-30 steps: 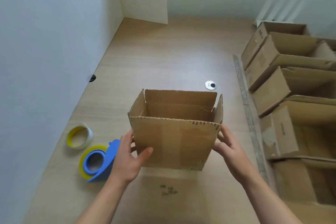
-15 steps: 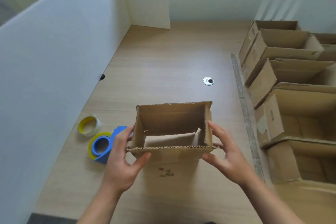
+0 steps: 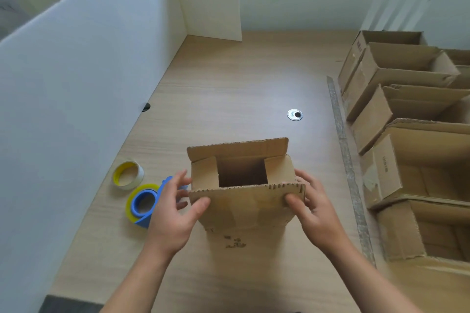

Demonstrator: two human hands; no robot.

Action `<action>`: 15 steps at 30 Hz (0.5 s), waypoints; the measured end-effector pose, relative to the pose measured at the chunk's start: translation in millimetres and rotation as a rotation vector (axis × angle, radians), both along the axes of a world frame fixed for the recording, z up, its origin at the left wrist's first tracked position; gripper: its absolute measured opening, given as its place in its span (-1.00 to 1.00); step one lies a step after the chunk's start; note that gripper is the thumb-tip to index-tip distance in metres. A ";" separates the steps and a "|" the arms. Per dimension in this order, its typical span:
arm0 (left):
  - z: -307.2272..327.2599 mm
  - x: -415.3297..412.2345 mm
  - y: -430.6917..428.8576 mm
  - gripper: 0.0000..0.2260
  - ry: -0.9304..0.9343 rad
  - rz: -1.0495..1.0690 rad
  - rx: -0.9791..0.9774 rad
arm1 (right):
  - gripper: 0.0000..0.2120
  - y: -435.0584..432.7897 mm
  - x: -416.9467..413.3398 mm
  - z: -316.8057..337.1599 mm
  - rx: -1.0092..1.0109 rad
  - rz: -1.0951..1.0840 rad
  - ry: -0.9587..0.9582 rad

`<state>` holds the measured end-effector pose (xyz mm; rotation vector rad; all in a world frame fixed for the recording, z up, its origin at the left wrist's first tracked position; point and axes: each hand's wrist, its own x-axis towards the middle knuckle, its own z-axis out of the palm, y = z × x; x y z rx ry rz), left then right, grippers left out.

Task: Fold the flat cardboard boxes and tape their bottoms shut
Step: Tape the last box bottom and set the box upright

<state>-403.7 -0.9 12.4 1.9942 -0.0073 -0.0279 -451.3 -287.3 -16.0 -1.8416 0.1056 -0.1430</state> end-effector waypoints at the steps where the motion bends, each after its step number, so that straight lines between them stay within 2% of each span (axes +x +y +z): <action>1: 1.9 6.2 -0.2 -0.32 0.030 0.004 0.001 | -0.77 1.1 2.0 1.3 0.019 -0.028 0.006; 3: 4.8 18.8 -1.0 -0.13 0.065 -0.006 0.049 | -0.70 2.3 6.1 3.6 -0.002 -0.090 0.021; 7: 7.3 41.1 -9.9 -0.02 0.060 -0.066 0.158 | -0.49 2.1 12.3 2.8 0.003 -0.128 0.108; 9: 7.7 48.1 -13.6 -0.11 0.095 -0.109 0.132 | -0.37 2.7 13.7 1.2 0.007 -0.137 0.144; 11: 5.7 50.8 -15.2 -0.31 0.065 -0.136 0.100 | -0.31 3.3 14.4 1.0 0.017 -0.150 0.156; 13: 2.6 48.4 -16.6 -0.56 -0.005 -0.152 0.120 | -0.28 2.6 15.1 2.4 0.030 -0.162 0.162; 15: -2.0 44.3 -18.2 -0.69 -0.043 -0.167 0.172 | -0.30 0.9 16.1 4.7 0.034 -0.153 0.170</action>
